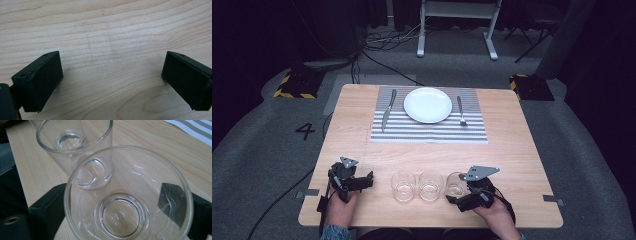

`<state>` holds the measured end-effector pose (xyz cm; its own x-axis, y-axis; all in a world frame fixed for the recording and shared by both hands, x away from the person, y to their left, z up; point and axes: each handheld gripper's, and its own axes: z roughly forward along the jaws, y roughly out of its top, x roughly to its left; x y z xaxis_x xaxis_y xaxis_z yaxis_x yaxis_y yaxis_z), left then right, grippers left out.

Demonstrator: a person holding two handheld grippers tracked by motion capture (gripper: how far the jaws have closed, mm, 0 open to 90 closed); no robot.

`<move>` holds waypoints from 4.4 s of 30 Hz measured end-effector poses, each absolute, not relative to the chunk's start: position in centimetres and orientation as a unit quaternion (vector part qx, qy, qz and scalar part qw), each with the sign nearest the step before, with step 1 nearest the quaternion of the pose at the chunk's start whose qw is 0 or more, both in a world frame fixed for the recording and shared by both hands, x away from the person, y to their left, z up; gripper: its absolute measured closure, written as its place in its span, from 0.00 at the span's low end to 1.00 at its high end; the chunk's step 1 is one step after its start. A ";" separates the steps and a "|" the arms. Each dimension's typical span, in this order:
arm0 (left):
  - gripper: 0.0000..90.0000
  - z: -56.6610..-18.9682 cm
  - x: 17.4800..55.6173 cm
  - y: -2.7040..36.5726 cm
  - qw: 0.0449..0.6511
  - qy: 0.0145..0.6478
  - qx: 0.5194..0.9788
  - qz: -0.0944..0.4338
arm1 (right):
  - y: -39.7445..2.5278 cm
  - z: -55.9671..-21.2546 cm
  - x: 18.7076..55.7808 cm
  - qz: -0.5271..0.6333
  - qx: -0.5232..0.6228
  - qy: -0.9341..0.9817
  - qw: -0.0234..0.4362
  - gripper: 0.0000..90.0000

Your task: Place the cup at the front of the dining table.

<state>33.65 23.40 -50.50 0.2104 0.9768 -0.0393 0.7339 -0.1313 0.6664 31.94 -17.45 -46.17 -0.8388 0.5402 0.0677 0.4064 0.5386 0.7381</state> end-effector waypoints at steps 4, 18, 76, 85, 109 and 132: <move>0.04 -50.5 33.7 23.4 0.289 0.593 0.722 0.210 | -17.6 -46.1 31.9 0.395 0.270 0.873 0.096 0.20; 0.04 -50.5 33.7 23.4 0.289 0.593 0.722 0.210 | -18.0 -45.6 31.8 0.395 0.281 0.869 0.101 0.21; 0.04 -50.5 33.8 23.4 0.289 0.595 0.719 0.213 | -17.6 -34.3 39.6 0.405 0.296 0.854 0.136 0.21; 0.04 -50.5 33.8 23.4 0.289 0.595 0.719 0.213 | -16.3 -33.4 41.4 0.402 0.290 0.858 0.136 0.21; 0.04 -50.5 33.8 23.4 0.289 0.596 0.718 0.214 | -11.2 -32.0 48.5 0.398 0.298 0.854 0.153 0.21; 0.04 -50.5 33.8 23.4 0.289 0.596 0.718 0.214 | -2.8 -34.5 53.5 0.373 0.296 0.864 0.162 0.21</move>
<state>33.81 23.38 -50.52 0.1976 0.9796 -0.0374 0.7322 -0.1221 0.6701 53.45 -2.78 -34.49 -0.7723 0.6326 -0.0582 0.3912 0.5457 0.7410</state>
